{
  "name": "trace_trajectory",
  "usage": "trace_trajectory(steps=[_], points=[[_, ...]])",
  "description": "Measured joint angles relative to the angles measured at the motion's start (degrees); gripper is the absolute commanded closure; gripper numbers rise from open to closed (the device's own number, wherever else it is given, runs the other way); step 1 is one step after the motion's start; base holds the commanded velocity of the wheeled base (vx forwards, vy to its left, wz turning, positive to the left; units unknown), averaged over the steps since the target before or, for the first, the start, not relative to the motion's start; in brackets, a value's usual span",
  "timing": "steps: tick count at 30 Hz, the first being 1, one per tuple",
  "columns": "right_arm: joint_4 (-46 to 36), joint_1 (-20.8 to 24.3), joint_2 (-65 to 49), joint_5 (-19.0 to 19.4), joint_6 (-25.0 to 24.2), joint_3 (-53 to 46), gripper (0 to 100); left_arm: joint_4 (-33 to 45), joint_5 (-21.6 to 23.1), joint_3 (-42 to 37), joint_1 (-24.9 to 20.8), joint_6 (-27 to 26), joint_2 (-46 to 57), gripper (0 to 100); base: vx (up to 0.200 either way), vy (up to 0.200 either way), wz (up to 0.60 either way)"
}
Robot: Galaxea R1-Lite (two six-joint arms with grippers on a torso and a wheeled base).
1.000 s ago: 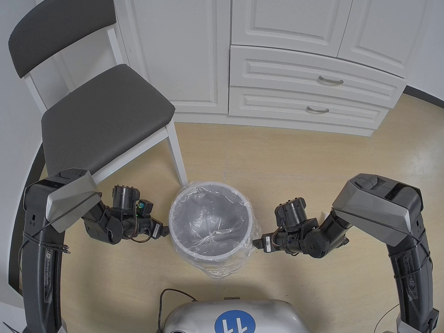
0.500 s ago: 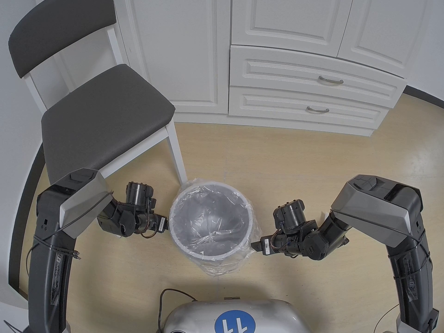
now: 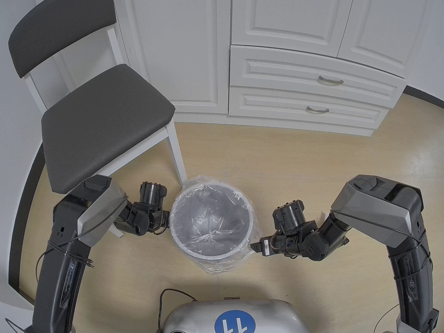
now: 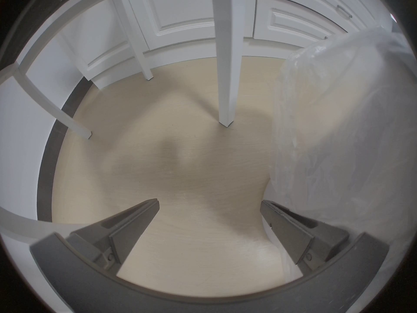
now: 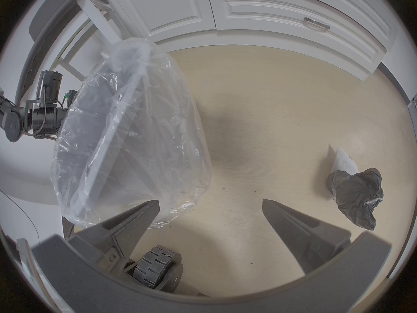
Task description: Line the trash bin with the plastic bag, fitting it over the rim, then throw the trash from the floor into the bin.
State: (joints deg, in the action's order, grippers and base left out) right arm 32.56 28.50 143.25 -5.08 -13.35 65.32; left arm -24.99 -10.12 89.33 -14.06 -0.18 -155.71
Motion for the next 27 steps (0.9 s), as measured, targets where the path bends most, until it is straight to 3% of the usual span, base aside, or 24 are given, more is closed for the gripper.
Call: trace_trajectory(steps=[11, 22, 27], points=[[1.8, -0.3, -0.9, -2.7, 2.8, -0.8, 0, 0.3, 1.2, -5.5, -0.1, -0.9, 3.0, 0, 0.000, 0.000, 0.00], [14.2, -0.6, -8.8, -4.4, 12.0, -10.5, 0, -0.4, 11.1, -22.9, 3.3, -17.0, 17.1, 0, 0.000, 0.000, 0.00], [20.0, -0.2, -11.7, -4.2, 13.5, -13.1, 0, -0.4, 13.3, -28.2, 4.1, -19.7, 23.8, 0, 0.000, 0.000, 0.00]])
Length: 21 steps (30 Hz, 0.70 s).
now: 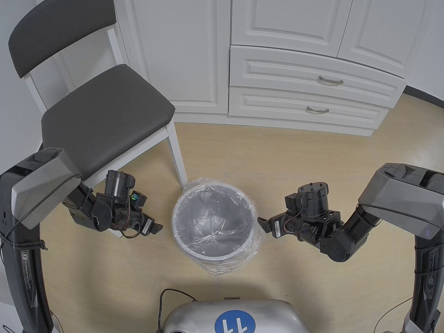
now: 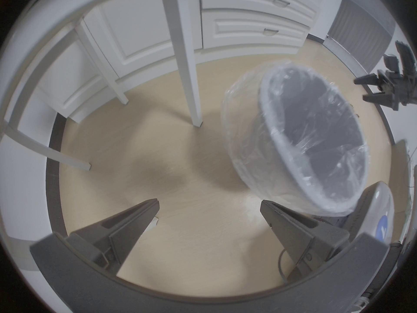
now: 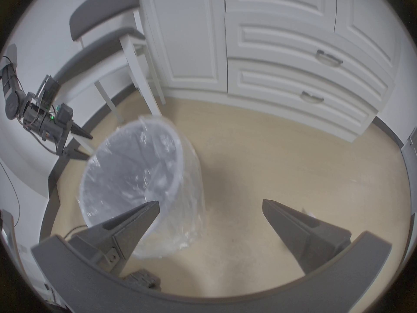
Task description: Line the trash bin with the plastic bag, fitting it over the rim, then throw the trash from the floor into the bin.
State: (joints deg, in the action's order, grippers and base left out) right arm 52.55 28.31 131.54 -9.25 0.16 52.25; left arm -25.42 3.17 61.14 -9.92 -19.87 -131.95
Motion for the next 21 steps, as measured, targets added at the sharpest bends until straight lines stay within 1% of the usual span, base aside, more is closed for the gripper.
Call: trace_trajectory(steps=[3, 6, 12, 15, 17, 21], points=[[3.2, 0.7, -0.1, -0.1, -0.4, 0.0, 0, 0.0, 0.4, -1.8, -0.2, -0.2, 2.8, 0, 0.000, 0.000, 0.00], [6.3, 1.9, 1.3, -0.3, -2.3, 1.5, 0, -0.1, 0.6, -2.7, -1.3, 0.4, 4.5, 0, 0.000, 0.000, 0.00], [8.1, 3.7, 5.0, -0.8, -4.9, 4.9, 0, -0.8, 0.7, -2.3, -4.8, 7.4, 5.7, 0, 0.000, 0.000, 0.00], [8.8, 4.5, 7.2, -2.4, -6.1, 7.0, 0, -2.2, 0.2, -1.1, -7.3, 11.7, 4.9, 0, 0.000, 0.000, 0.00], [9.4, 5.0, 8.9, -4.1, -6.6, 8.9, 0, -3.3, -1.4, 0.0, -8.7, 13.6, 3.6, 0, 0.000, 0.000, 0.00], [10.9, 5.7, 12.4, -6.7, -7.2, 12.9, 0, -4.4, -8.7, 3.1, -11.1, 15.4, 0.0, 0, 0.000, 0.000, 0.00]])
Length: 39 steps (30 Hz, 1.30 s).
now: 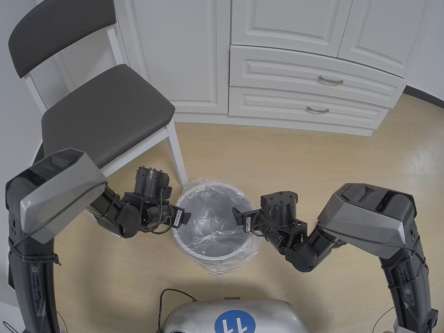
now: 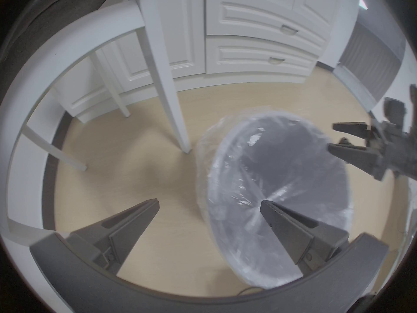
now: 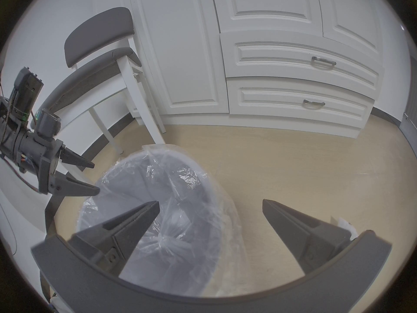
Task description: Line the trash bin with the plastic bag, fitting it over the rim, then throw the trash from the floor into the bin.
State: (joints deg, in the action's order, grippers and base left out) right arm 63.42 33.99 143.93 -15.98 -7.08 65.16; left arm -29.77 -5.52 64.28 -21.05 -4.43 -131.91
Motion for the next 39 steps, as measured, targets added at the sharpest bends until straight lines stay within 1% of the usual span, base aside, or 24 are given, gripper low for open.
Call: trace_trajectory(steps=[2, 3, 6, 12, 20, 23, 30, 39], points=[[0.5, 0.3, 1.8, -0.9, -0.2, 2.0, 0, -0.3, -3.4, 2.3, -0.7, 0.6, -2.2, 0, 0.000, 0.000, 0.00], [0.7, 0.4, 2.7, -1.2, -0.3, 3.0, 0, -0.5, -4.2, 3.4, -1.1, 1.0, -3.2, 0, 0.000, 0.000, 0.00], [1.0, 0.3, 5.0, -2.1, -0.9, 5.9, 0, -0.4, -5.3, 5.9, -1.9, 2.4, -5.6, 0, 0.000, 0.000, 0.00], [0.7, -0.7, 8.4, -4.3, -3.2, 11.5, 0, 0.0, -7.1, 10.4, -1.5, 4.8, -8.9, 0, 0.000, 0.000, 0.00], [-1.6, -3.3, 9.7, -4.5, -3.1, 13.1, 0, 0.2, -7.3, 13.1, 0.4, 5.0, -11.2, 0, 0.000, 0.000, 0.00], [-2.9, -3.9, 9.5, -4.5, -3.1, 13.1, 0, 2.3, -7.3, 13.4, 1.5, 4.9, -11.2, 0, 0.000, 0.000, 0.00], [-3.5, -4.9, 8.9, -4.4, -3.0, 13.1, 0, 3.8, -7.1, 14.1, 3.6, 4.7, -11.1, 0, 0.000, 0.000, 0.00], [-3.6, -5.4, 8.4, -4.5, -3.0, 12.7, 0, 3.8, -7.1, 14.3, 4.5, 4.5, -10.9, 0, 0.000, 0.000, 0.00]])
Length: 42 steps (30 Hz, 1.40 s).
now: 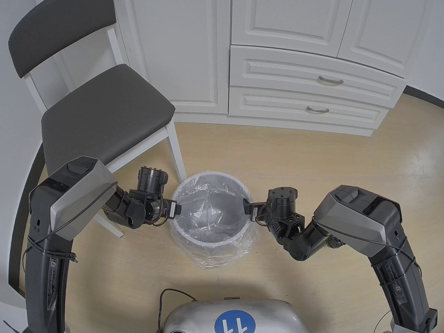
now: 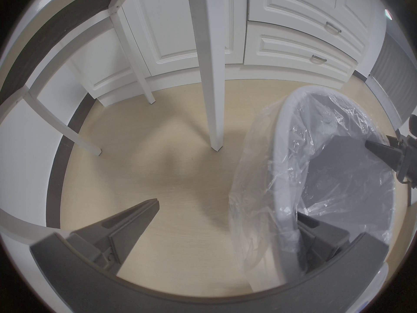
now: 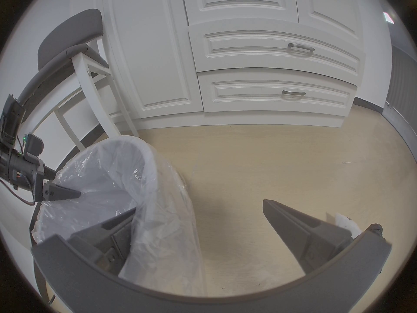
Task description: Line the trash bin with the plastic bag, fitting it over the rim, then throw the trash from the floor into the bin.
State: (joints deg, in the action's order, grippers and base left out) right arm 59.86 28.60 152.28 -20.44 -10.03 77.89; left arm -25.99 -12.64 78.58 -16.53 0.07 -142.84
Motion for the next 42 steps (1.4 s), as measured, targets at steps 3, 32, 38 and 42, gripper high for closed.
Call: trace_trajectory(steps=[3, 32, 38, 42], points=[[0.1, 0.3, -0.1, 0.0, 0.0, -0.3, 0, 0.0, 0.2, -0.4, -0.1, 0.0, 0.5, 0, 0.000, 0.000, 0.00], [0.0, 5.5, -6.5, 3.6, 3.2, -14.4, 0, -0.6, 2.2, -12.4, -5.9, -3.2, 7.8, 0, 0.000, 0.000, 0.00], [0.0, 5.2, -7.2, 5.1, 5.5, -17.2, 0, -0.8, 2.1, -14.1, -6.3, -5.0, 8.3, 0, 0.000, 0.000, 0.00], [0.1, 4.6, -7.6, 5.6, 6.6, -18.6, 0, -0.9, 2.2, -15.2, -6.1, -6.4, 8.7, 0, 0.000, 0.000, 0.00]])
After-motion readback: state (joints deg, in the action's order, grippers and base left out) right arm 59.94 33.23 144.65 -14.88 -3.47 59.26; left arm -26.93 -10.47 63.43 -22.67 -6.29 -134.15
